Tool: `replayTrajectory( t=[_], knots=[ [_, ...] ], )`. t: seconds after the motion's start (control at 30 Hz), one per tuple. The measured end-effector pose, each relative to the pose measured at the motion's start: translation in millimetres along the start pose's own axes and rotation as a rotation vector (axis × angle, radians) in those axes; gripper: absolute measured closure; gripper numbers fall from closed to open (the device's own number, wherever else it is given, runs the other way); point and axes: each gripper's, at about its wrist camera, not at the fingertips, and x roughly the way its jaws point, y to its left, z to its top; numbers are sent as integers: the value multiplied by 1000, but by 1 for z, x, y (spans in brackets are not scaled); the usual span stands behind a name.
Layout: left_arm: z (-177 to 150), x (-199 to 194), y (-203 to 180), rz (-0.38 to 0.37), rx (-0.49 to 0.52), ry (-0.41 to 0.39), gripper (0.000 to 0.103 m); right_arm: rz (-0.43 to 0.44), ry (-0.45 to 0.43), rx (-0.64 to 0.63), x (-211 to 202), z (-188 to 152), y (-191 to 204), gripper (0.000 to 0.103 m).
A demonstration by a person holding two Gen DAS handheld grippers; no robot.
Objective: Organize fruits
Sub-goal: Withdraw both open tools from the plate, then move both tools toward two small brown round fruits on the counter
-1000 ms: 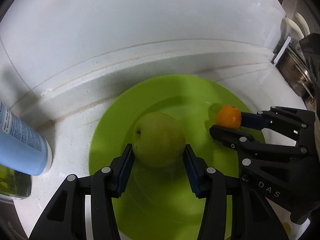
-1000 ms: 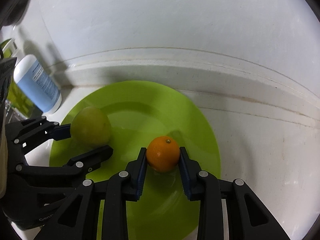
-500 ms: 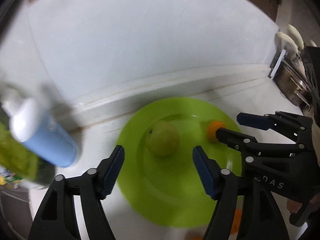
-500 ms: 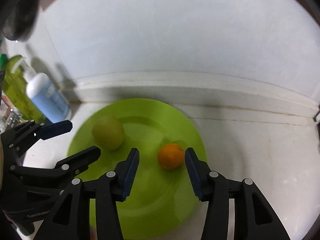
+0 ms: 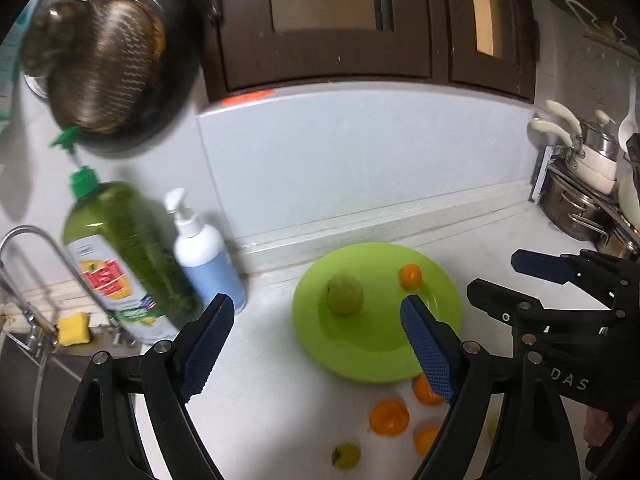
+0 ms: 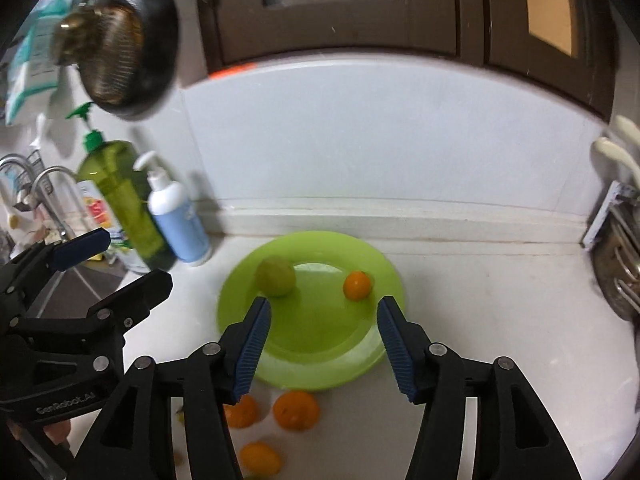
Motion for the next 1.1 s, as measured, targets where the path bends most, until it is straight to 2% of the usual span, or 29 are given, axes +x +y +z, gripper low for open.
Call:
replayTrajectory(
  t=[0.2,0.5,1.1],
  knots=[
    [-12,-42,9,-1,-31,-23,14,-12,-37,-25,-46,-14,16,42],
    [-44,-87,10,-29,-28,-23,13,-8,-59,-37,-91,-44,38,40],
    [-95,-120,17,-64,33,-16,12,-43,-34,-15,-119,-98,61,40]
  ],
)
